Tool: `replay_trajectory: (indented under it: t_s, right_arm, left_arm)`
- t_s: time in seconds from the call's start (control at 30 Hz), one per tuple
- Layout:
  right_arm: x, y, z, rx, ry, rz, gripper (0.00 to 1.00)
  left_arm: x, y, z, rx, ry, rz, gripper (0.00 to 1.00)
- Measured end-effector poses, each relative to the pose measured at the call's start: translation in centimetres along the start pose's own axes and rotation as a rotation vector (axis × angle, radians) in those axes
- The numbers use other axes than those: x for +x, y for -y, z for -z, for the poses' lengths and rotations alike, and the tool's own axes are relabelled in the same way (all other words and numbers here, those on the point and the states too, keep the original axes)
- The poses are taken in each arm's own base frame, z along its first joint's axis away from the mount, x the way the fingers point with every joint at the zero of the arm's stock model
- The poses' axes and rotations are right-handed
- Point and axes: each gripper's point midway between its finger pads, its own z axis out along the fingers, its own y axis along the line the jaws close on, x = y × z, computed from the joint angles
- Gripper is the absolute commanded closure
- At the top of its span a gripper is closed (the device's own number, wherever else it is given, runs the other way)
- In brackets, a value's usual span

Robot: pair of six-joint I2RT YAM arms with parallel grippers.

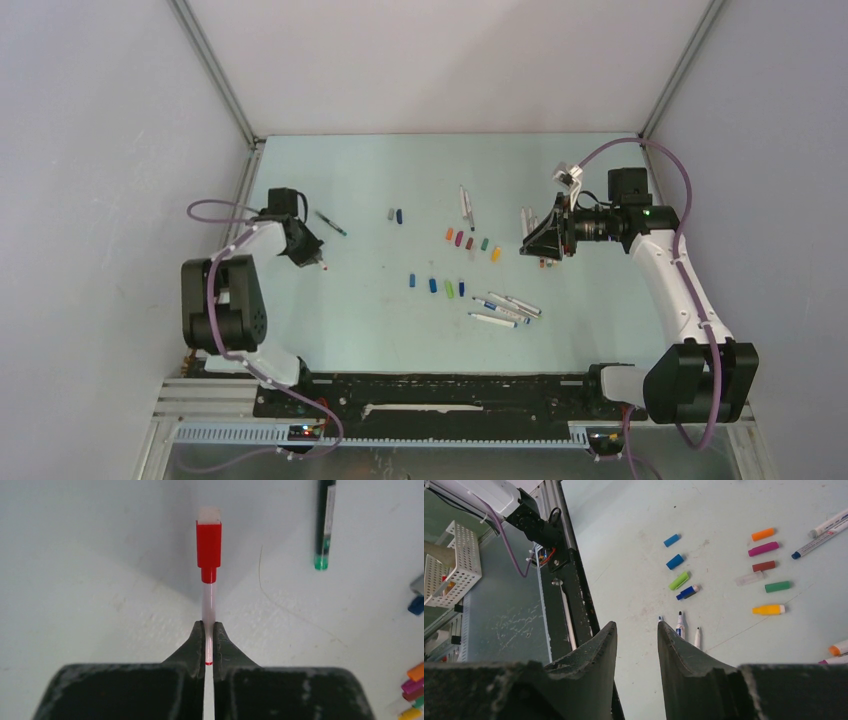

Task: Open the pen caps
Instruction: Pick up the pen from the center of the board.

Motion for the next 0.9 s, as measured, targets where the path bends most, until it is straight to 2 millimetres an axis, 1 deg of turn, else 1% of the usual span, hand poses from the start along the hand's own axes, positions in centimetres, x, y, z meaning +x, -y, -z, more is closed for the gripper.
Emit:
replay_trajectory:
  t_s: [0.13, 0.23, 0.4, 0.47, 0.6, 0.7, 0.83, 0.9]
  right_arm:
    - [0.1, -0.3, 0.0, -0.016, 0.002, -0.004, 0.62]
    - [0.1, -0.7, 0.0, -0.036, 0.007, -0.001, 0.62]
    - [0.1, -1.3, -0.1, -0.069, 0.016, 0.016, 0.62]
    - [0.1, -1.6, -0.1, -0.084, 0.017, 0.023, 0.62]
    - [0.3, -2.4, -0.3, -0.124, 0.018, 0.048, 0.62]
    - [0.4, -3.3, -0.6, -0.164, 0.020, 0.075, 0.62]
    - [0.5, -4.3, -0.8, -0.219, 0.035, 0.101, 0.62]
    - [0.5, -4.6, -0.9, -0.237, 0.047, 0.108, 0.62]
  left_arm:
    - [1.0, 0.5, 1.9, 0.094, 0.052, 0.018, 1.00]
    - [1.7, 1.3, 3.1, 0.181, 0.087, 0.026, 1.00]
    - [3.2, 3.3, 5.5, 0.354, 0.139, 0.001, 1.00]
    - [3.8, 4.5, 6.8, 0.431, 0.162, -0.022, 1.00]
    - [5.0, 8.6, 10.7, 0.669, 0.233, -0.096, 1.00]
    - [6.1, 10.9, 13.1, 0.815, 0.262, -0.142, 1.00]
    - [8.3, 13.7, 16.0, 1.000, 0.278, -0.208, 1.00]
    - [9.5, 15.0, 17.6, 1.083, 0.280, -0.246, 1.00]
